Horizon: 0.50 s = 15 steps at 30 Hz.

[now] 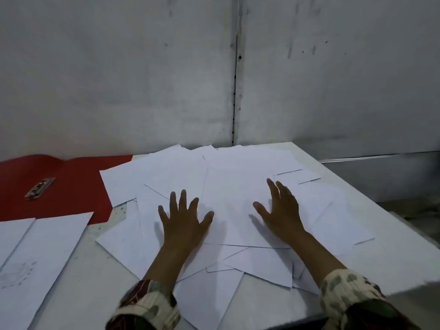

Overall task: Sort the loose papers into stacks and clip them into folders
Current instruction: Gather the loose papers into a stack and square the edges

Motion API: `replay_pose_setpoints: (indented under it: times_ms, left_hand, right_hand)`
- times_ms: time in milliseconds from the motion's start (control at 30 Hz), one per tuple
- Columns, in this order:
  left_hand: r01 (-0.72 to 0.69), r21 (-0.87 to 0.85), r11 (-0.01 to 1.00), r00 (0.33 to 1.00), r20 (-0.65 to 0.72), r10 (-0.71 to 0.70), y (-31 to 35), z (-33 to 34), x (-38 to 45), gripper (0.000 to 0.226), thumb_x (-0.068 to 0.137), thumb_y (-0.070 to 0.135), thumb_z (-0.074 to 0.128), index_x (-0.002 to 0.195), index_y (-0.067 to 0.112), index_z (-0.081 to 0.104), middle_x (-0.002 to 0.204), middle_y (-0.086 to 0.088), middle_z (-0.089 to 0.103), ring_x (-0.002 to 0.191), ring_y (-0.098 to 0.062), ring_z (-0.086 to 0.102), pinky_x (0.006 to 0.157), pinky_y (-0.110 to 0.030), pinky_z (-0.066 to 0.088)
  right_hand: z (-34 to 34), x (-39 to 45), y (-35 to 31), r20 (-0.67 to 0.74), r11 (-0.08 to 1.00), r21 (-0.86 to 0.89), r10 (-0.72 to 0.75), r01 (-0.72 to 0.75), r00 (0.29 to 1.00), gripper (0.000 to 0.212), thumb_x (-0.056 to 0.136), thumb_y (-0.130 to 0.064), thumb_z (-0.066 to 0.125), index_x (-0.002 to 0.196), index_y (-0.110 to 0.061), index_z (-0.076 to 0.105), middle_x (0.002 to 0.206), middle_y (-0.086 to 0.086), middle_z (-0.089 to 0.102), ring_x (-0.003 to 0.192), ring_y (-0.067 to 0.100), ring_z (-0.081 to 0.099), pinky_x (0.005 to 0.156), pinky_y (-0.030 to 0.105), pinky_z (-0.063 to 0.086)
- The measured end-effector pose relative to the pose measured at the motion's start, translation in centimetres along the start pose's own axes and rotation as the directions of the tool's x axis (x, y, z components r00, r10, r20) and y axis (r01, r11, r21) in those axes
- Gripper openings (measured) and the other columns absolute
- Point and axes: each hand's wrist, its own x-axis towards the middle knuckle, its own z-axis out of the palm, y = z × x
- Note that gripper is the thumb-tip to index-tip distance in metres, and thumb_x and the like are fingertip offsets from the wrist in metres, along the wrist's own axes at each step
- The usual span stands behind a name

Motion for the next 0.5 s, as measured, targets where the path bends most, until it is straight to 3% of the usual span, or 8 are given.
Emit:
replay_pose_setpoints:
  times_ms: [100,167,333,500]
  left_hand:
    - [0.043,0.012,0.999,0.999,-0.004,-0.043,0.5,0.6,1.2,0.062,0.092,0.055,0.031,0.143,0.021,0.027,0.151,-0.006,0.027,0.141,-0.025,0.018,0.112,-0.045,0.014]
    - [0.101,-0.057,0.993,0.995,0.013,-0.101,1.1,1.0,2.0,0.063,0.091,0.055,0.034,0.141,0.016,0.028,0.14,-0.008,0.04,0.13,-0.027,0.033,0.103,-0.04,0.028]
    - [0.208,-0.143,0.968,0.978,0.054,-0.202,2.6,1.4,4.0,0.072,0.089,0.055,0.042,0.141,0.009,0.024,0.138,-0.012,0.036,0.128,-0.03,0.032,0.096,-0.038,0.037]
    - [0.222,-0.232,0.947,0.975,0.057,-0.214,3.5,1.7,5.2,0.063,0.088,0.048,0.05,0.132,0.005,0.036,0.133,-0.012,0.04,0.121,-0.031,0.044,0.091,-0.035,0.04]
  right_hand:
    - [0.3,1.3,0.5,0.075,0.998,-0.027,0.05,-0.048,0.996,0.074,0.092,-0.049,0.044,0.149,-0.024,0.004,0.158,0.007,0.006,0.145,0.025,0.011,0.117,0.038,0.012]
    - [0.6,2.0,0.5,0.132,0.992,-0.04,0.121,-0.117,0.984,0.077,0.091,-0.051,0.044,0.15,-0.022,0.003,0.158,0.01,0.006,0.143,0.029,0.017,0.115,0.04,0.018]
    - [2.1,2.3,0.8,-0.01,0.98,-0.03,0.194,-0.195,0.981,0.073,0.091,-0.049,0.045,0.148,-0.019,0.013,0.155,0.009,0.017,0.143,0.026,0.018,0.115,0.039,0.014]
    - [2.7,2.6,1.1,-0.026,0.985,-0.035,0.168,-0.169,0.985,0.071,0.091,-0.048,0.044,0.148,-0.02,0.014,0.156,0.009,0.017,0.144,0.023,0.015,0.116,0.038,0.011]
